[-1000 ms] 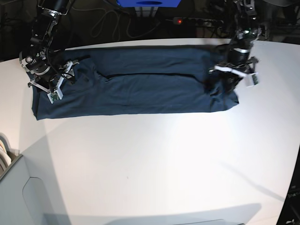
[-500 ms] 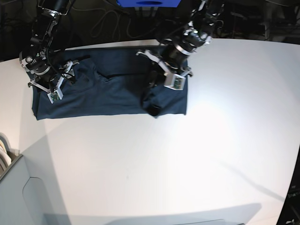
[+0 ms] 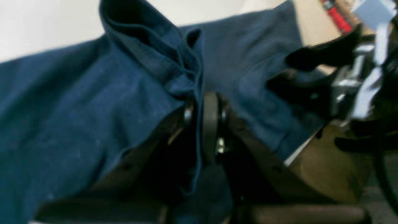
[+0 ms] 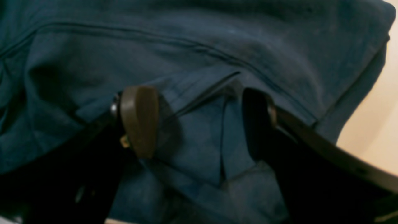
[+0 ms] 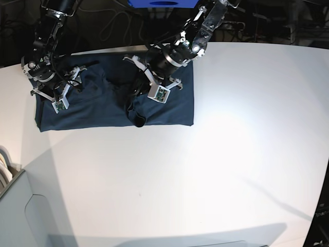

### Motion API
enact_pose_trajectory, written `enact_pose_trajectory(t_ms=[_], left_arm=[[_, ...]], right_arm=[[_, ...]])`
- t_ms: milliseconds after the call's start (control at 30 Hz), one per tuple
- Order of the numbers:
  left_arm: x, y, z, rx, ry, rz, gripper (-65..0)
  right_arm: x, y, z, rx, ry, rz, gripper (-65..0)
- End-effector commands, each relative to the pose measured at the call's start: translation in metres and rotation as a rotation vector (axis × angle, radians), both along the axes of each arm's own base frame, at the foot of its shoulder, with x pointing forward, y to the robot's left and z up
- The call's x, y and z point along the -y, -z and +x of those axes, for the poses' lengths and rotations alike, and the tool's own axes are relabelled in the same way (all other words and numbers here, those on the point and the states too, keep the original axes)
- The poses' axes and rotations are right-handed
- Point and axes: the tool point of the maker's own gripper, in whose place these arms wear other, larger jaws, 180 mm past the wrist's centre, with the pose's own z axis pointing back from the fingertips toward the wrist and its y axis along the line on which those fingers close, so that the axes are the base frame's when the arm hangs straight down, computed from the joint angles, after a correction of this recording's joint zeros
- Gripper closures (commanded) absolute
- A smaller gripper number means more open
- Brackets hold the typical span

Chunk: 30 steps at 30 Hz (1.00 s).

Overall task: Fold the T-shirt properly
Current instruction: 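Fold the held end over toward the right gripper with the left gripper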

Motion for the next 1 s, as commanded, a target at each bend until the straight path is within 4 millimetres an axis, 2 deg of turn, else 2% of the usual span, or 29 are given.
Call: enact_pose_trajectory(t_ms=[0, 167, 567, 967], left_arm=[[0.011, -0.015, 0.006, 0.039, 0.008, -0.045, 0.0], [0.026, -0.009, 0.004, 0.035, 0.057, -0.033, 0.0], [0.027, -0.012, 0.011, 0.049, 0.057, -0.037, 0.0], [0.028, -0.011, 0.009, 0.040, 0.063, -0.036, 0.0]], right_arm=[[0.002, -0.005, 0.003, 0.015, -0.020, -0.011, -40.1], [0.003, -0.005, 0.002, 0.013, -0.020, -0.012, -40.1], [0.003, -0.005, 0.001, 0.009, -0.020, -0.013, -40.1], [0.004, -0.004, -0.001, 0.001, -0.019, -0.017, -40.1]])
